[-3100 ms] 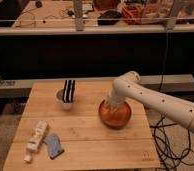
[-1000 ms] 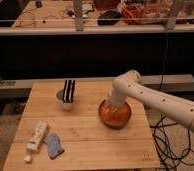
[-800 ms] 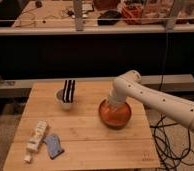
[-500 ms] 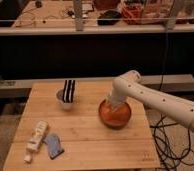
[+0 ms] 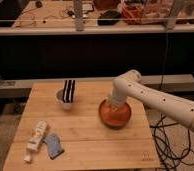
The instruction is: Place the pepper in the ceramic bowl
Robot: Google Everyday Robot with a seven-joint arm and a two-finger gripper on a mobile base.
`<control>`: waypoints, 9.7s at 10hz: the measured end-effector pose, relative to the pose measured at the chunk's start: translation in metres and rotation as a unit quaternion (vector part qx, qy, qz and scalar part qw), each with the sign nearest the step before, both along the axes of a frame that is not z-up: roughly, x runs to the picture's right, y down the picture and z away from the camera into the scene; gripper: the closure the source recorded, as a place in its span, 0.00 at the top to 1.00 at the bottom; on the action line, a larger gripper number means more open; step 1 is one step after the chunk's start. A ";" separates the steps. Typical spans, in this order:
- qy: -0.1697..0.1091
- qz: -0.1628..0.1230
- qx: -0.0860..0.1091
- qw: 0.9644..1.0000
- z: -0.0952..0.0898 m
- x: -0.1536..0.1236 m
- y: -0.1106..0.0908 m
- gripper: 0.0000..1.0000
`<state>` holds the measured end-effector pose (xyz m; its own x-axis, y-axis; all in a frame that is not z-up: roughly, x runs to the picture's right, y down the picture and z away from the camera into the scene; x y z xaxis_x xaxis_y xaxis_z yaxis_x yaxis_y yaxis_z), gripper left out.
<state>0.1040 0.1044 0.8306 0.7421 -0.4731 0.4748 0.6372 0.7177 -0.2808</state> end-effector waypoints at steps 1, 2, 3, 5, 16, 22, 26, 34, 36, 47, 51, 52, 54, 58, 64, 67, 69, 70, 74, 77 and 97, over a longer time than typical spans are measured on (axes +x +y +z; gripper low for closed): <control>0.001 0.000 0.000 1.000 0.000 0.000 0.000 0.02; 0.001 0.001 0.000 1.000 0.000 0.001 0.000 0.02; 0.001 0.001 -0.001 1.000 -0.001 0.001 -0.001 0.02; 0.002 0.001 -0.002 1.000 -0.001 0.002 0.000 0.02; 0.006 0.003 -0.006 1.000 -0.002 0.003 0.000 0.02; 0.007 0.003 -0.009 1.000 -0.002 0.004 0.000 0.02; 0.008 0.003 -0.012 1.000 -0.003 0.005 0.001 0.02; 0.009 0.004 -0.016 1.000 -0.004 0.005 0.001 0.02; 0.009 0.004 -0.018 1.000 -0.004 0.005 0.002 0.02; 0.009 0.005 -0.023 1.000 -0.007 0.006 0.001 0.02; 0.009 0.006 -0.026 1.000 -0.008 0.006 0.002 0.02; 0.008 0.007 -0.027 1.000 -0.009 0.007 0.002 0.02; 0.009 0.007 -0.028 1.000 -0.010 0.007 0.001 0.02; 0.009 0.008 -0.030 0.999 -0.012 0.007 -0.001 0.02; 0.009 0.009 -0.034 0.999 -0.015 0.008 -0.001 0.02; 0.009 0.009 -0.036 0.999 -0.018 0.007 -0.003 0.02; 0.009 0.011 -0.037 0.999 -0.020 0.007 -0.004 0.02; 0.009 0.012 -0.038 0.999 -0.021 0.007 -0.004 0.02; 0.010 0.015 -0.041 0.999 -0.023 0.007 -0.005 0.02; 0.011 0.019 -0.044 0.999 -0.025 0.007 -0.006 0.02; 0.022 0.052 -0.063 0.996 -0.034 0.011 -0.011 0.02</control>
<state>0.1146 0.0932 0.7962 0.8055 -0.3306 0.4918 0.5461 0.7365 -0.3992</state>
